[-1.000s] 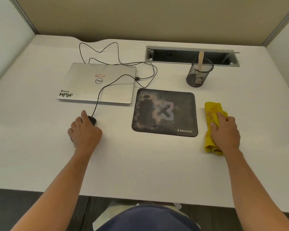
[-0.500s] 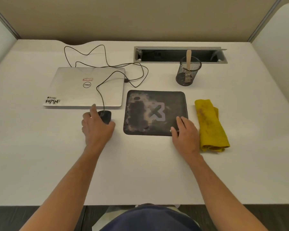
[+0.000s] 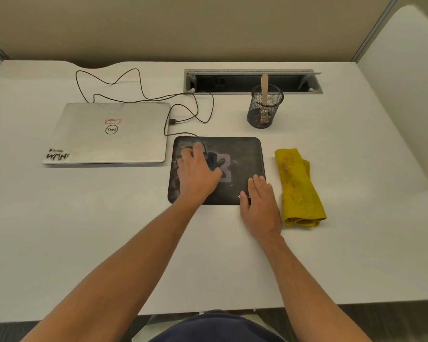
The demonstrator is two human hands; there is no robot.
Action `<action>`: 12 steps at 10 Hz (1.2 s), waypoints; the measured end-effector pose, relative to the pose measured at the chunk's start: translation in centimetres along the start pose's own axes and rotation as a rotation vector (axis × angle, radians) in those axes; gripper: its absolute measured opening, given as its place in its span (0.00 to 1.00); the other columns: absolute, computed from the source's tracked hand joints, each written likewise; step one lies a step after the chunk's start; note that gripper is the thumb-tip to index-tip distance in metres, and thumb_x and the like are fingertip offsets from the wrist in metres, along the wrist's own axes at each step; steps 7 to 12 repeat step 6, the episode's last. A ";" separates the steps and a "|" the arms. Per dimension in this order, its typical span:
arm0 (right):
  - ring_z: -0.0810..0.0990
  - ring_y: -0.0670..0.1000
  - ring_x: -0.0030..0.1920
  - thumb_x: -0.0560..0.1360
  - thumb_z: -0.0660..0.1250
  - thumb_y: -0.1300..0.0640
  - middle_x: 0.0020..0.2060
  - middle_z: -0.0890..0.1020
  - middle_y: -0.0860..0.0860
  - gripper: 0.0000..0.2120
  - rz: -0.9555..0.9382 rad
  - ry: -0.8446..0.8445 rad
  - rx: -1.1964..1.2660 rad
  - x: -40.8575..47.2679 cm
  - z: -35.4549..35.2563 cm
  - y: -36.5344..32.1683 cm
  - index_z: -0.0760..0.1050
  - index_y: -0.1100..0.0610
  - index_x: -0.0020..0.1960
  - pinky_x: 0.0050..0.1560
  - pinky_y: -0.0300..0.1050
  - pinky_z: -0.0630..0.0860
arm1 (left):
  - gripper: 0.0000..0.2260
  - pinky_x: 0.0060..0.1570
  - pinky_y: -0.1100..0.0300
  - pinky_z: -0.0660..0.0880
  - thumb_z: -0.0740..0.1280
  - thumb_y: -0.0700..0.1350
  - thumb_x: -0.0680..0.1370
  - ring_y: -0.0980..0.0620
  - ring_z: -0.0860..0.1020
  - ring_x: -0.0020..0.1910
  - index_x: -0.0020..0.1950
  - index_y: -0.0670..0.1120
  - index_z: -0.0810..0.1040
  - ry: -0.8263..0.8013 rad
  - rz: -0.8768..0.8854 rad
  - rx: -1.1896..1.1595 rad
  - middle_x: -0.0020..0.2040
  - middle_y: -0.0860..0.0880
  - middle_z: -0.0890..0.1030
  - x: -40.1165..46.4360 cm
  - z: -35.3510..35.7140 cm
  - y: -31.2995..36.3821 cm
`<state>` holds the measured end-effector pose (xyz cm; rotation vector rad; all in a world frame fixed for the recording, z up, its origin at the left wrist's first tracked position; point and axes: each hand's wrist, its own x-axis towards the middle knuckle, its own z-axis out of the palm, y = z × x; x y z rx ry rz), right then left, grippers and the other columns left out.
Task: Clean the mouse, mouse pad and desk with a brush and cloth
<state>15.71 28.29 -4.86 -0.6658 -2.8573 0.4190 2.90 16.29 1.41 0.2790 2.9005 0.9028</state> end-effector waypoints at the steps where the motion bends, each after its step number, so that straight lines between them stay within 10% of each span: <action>1: 0.61 0.55 0.74 0.81 0.57 0.49 0.73 0.66 0.57 0.25 -0.001 -0.009 0.004 0.1 0.1 0.1 0.64 0.61 0.73 0.73 0.46 0.49 | 0.32 0.58 0.48 0.72 0.73 0.54 0.70 0.40 0.68 0.62 0.68 0.48 0.62 -0.004 0.003 0.020 0.65 0.42 0.66 0.7 1.1 1.0; 12: 0.64 0.56 0.73 0.80 0.60 0.51 0.71 0.69 0.58 0.24 -0.006 0.048 0.046 0.1 -0.1 -0.1 0.67 0.62 0.72 0.73 0.49 0.55 | 0.36 0.61 0.47 0.70 0.65 0.67 0.73 0.41 0.68 0.63 0.70 0.44 0.61 0.044 0.009 0.007 0.68 0.41 0.66 0.0 2.0 0.8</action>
